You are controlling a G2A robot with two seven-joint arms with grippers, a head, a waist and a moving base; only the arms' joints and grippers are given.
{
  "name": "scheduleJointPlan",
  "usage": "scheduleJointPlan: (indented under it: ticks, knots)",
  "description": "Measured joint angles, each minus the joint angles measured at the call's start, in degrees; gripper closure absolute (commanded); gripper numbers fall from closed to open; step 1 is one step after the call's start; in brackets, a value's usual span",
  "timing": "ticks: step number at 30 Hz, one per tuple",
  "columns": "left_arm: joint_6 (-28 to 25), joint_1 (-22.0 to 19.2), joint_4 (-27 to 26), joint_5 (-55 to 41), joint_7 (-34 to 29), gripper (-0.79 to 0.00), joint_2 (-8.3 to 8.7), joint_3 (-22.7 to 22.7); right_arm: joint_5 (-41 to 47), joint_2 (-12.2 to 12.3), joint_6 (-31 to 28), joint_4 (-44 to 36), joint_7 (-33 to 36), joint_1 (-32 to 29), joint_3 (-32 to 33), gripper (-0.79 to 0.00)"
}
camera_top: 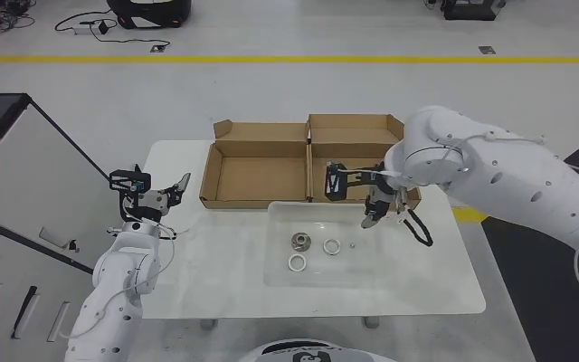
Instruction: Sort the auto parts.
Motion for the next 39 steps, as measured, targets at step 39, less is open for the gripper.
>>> scheduleJointPlan:
  ticks: [39]
  knots:
    - [0.0,0.0,0.0,0.0,0.0,-0.785,0.00,0.0,-9.4,-1.2,-2.0,-0.4,-2.0,-11.2,0.0,-0.785]
